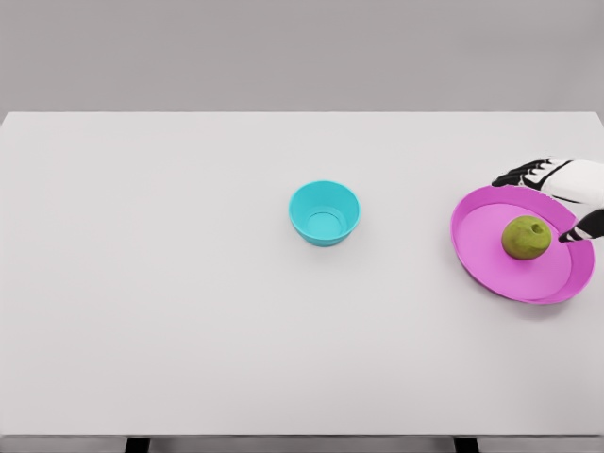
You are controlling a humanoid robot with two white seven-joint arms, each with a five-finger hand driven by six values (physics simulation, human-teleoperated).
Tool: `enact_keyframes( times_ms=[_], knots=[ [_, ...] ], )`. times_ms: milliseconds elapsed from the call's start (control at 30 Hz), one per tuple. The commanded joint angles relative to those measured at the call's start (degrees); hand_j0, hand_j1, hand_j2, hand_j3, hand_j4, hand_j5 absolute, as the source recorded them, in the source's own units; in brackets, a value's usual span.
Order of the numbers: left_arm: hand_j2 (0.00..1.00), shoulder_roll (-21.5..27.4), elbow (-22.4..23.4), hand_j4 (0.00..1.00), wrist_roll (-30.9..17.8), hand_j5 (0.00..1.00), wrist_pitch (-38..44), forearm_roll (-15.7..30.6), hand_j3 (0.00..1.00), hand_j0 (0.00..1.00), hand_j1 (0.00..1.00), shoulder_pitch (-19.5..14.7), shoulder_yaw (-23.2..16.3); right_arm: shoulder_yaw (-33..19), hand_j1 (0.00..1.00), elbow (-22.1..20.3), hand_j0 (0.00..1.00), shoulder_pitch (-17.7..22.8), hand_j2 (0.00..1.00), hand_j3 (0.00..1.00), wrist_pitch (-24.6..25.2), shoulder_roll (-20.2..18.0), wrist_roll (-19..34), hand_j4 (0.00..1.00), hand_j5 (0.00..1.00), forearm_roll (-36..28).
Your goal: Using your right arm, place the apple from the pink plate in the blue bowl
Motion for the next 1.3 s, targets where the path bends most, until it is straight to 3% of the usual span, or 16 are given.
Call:
enact_keyframes(
  times_ms=[0,167,633,1000,1100,1267],
  knots=[
    [1.0,0.0,0.0,1.0,-0.01,1.0,0.0,-0.01,1.0,1.0,1.0,0.09,0.01,3.65,1.0,2.71,1.0,0.0,1.0,1.0,0.12,0.92,0.03,1.0,1.0,-0.16],
    [1.0,0.0,0.0,1.0,-0.01,1.0,0.0,-0.01,1.0,1.0,1.0,0.09,0.01,3.65,1.0,2.89,1.0,-0.09,1.0,1.0,0.12,0.75,0.03,1.0,1.0,-0.16],
    [1.0,0.0,0.0,1.0,-0.01,1.0,0.0,-0.01,1.0,1.0,1.0,0.0,0.01,5.58,1.0,9.04,1.0,-1.93,1.0,1.0,0.12,3.82,0.03,1.0,1.0,0.89],
    [1.0,0.0,0.0,1.0,-0.01,1.0,0.0,-0.01,1.0,1.0,1.0,0.0,0.01,6.64,1.0,9.22,1.0,-1.93,1.0,1.0,0.12,3.82,0.03,1.0,1.0,0.98],
    [1.0,0.0,0.0,1.0,-0.01,1.0,0.0,-0.01,1.0,1.0,1.0,0.0,0.01,6.72,0.6,9.13,0.6,-1.93,0.6,0.6,0.12,3.82,0.03,0.6,0.6,0.98],
    [1.0,0.0,0.0,1.0,-0.01,1.0,0.0,-0.01,1.0,1.0,1.0,0.0,0.01,6.81,0.45,9.13,0.45,-1.93,0.45,0.45,0.12,3.82,0.03,0.45,0.45,0.98]
  ],
)
